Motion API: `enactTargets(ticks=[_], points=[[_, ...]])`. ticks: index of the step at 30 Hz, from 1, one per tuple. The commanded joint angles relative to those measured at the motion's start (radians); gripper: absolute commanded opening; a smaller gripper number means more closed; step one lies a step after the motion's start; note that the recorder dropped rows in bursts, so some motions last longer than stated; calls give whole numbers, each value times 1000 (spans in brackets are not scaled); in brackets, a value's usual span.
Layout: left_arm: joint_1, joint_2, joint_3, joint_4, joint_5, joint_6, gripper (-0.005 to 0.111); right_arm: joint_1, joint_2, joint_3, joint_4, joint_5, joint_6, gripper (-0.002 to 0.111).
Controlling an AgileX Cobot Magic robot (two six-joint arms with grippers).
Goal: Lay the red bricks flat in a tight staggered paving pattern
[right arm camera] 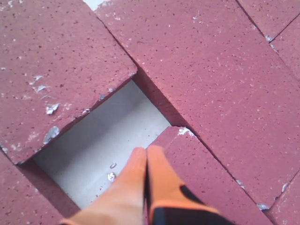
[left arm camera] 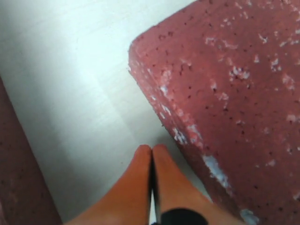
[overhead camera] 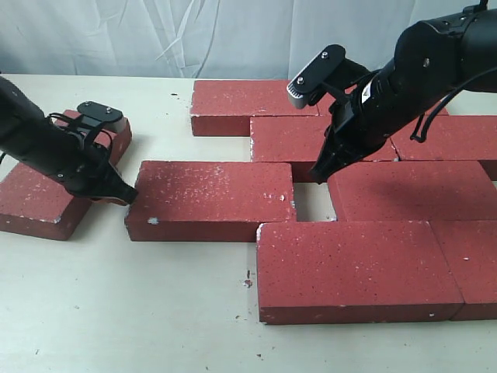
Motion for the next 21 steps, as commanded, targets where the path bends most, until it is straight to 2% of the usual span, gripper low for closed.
enactTargets(ticks=[1, 11, 21], points=[[-21, 3, -6, -16, 9, -5, 0, -5, -10, 3, -3, -12, 1, -1], [-110, 5, -21, -14, -31, -2, 0, -5, -10, 3, -3, -12, 1, -1], [-123, 5, -21, -23, -50, -2, 0, -5, -10, 3, -3, -14, 1, -1]])
